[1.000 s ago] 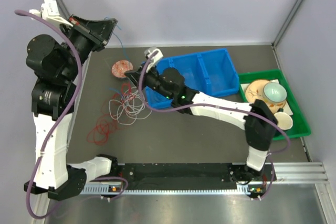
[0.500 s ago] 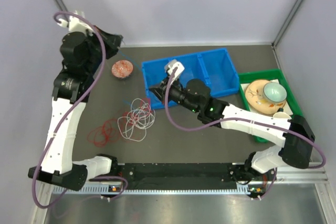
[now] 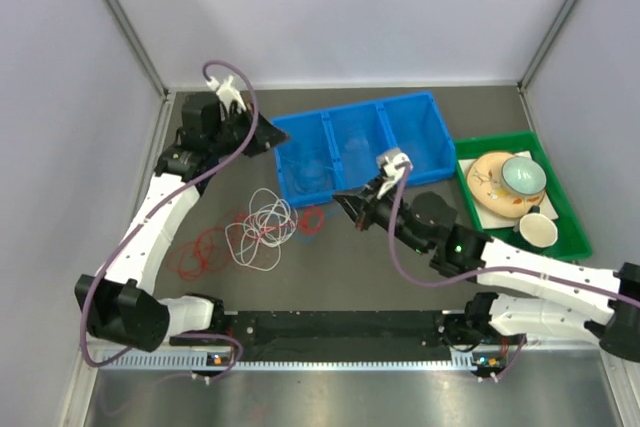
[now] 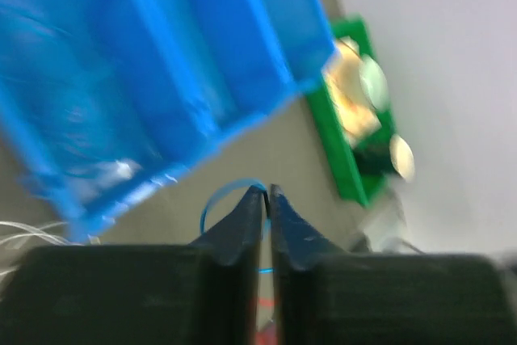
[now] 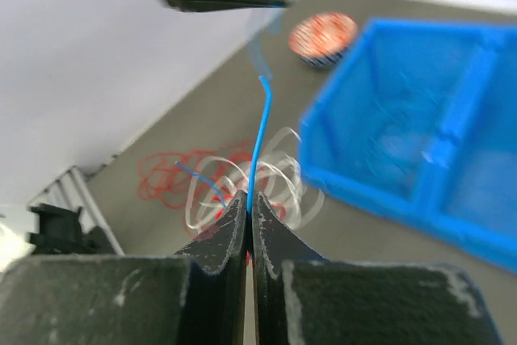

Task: Untangle the cables

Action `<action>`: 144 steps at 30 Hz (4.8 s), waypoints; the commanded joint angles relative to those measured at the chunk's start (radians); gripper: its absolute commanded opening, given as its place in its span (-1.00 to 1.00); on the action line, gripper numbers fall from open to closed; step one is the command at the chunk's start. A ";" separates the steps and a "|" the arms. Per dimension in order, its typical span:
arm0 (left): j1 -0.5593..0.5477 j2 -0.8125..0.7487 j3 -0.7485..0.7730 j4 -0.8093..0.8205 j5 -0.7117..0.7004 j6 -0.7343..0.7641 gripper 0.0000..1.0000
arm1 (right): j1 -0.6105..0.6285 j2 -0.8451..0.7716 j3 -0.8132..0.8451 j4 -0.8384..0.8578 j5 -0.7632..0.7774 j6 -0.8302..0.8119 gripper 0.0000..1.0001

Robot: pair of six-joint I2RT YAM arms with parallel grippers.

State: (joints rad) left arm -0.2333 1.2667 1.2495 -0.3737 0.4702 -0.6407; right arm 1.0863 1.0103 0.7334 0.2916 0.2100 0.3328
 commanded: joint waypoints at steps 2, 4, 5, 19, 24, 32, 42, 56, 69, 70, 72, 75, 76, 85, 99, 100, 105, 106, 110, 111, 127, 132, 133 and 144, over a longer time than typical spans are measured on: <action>-0.057 -0.102 -0.168 0.219 0.399 0.024 0.58 | 0.007 -0.166 -0.167 -0.112 0.227 0.087 -1.00; -0.093 -0.115 -0.206 0.180 0.387 0.062 0.98 | 0.006 -0.237 -0.199 -0.144 0.252 0.107 -1.00; -0.104 -0.118 -0.217 0.177 0.386 0.071 0.98 | 0.006 -0.258 -0.230 -0.152 0.252 0.109 -1.00; -0.423 -0.027 -0.217 -0.140 0.133 0.360 0.98 | 0.006 -0.389 -0.282 -0.250 0.302 0.169 -1.00; -0.436 -0.029 -0.304 0.056 0.110 0.309 0.98 | 0.006 -0.381 -0.285 -0.252 0.305 0.166 -1.00; -0.492 0.103 -0.291 0.121 0.105 0.389 0.97 | 0.006 -0.377 -0.282 -0.252 0.298 0.169 -1.00; -0.534 0.178 -0.262 0.134 0.038 0.371 -0.18 | 0.006 -0.377 -0.276 -0.256 0.304 0.161 -1.00; -0.399 -0.148 -0.254 -0.128 -0.288 0.328 -1.00 | 0.006 -0.568 -0.295 -0.471 0.563 0.247 -1.00; -0.195 -0.273 -0.372 -0.292 -0.258 0.256 -1.00 | 0.006 -0.484 -0.030 -0.381 0.482 -0.004 -1.00; -0.190 -0.264 -0.380 -0.295 -0.272 0.250 -1.00 | 0.004 -0.489 -0.020 -0.358 0.480 -0.023 -1.00; -0.172 -0.257 -0.409 -0.281 -0.262 0.236 -1.00 | 0.004 -0.492 0.006 -0.298 0.471 -0.076 -1.00; -0.162 -0.221 -0.429 -0.269 -0.260 0.207 -1.00 | 0.006 -0.445 0.094 -0.233 0.445 -0.138 -1.00; -0.159 -0.195 -0.426 -0.269 -0.271 0.199 -1.00 | 0.004 -0.431 0.118 -0.230 0.434 -0.149 -1.00; -0.104 -0.125 -0.427 -0.295 -0.369 0.159 -1.00 | 0.004 -0.472 0.159 -0.221 0.468 -0.205 -1.00; -0.101 -0.139 -0.417 -0.258 0.052 0.270 -1.00 | 0.006 -0.347 0.170 -0.379 0.453 -0.147 -1.00; -0.101 -0.147 -0.424 -0.260 0.047 0.242 -1.00 | 0.006 -0.316 0.179 -0.373 0.437 -0.146 -1.00; -0.100 -0.202 -0.397 -0.317 -0.068 0.207 0.91 | -0.049 -0.127 0.237 -0.299 0.286 -0.118 -1.00; -0.100 -0.211 -0.372 -0.333 -0.091 0.202 0.98 | -0.063 -0.099 0.248 -0.278 0.223 -0.104 -1.00; -0.098 -0.262 -0.312 -0.315 -0.157 0.162 0.98 | -0.137 0.023 0.328 -0.226 0.083 -0.084 -1.00; -0.097 -0.263 -0.311 -0.291 -0.168 0.150 0.98 | -0.143 0.054 0.343 -0.204 0.066 -0.087 -1.00; -0.090 -0.391 -0.252 -0.281 -0.633 -0.031 0.98 | -0.221 0.439 0.653 -0.120 -0.130 -0.104 -1.00; -0.090 -0.432 -0.243 -0.286 -0.637 -0.005 0.98 | -0.224 0.496 0.693 -0.106 -0.147 -0.094 -1.00; -0.090 -0.435 -0.242 -0.292 -0.639 -0.004 0.98 | -0.224 0.513 0.698 -0.103 -0.147 -0.092 -1.00; -0.090 -0.449 -0.237 -0.317 -0.631 0.029 0.98 | -0.252 0.648 0.685 -0.006 -0.162 -0.058 -1.00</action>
State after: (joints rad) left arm -0.3279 0.8333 0.9730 -0.6838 -0.1482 -0.6315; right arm 0.8536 1.6009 1.3823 0.2089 0.0780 0.2520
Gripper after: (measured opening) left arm 0.989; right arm 0.009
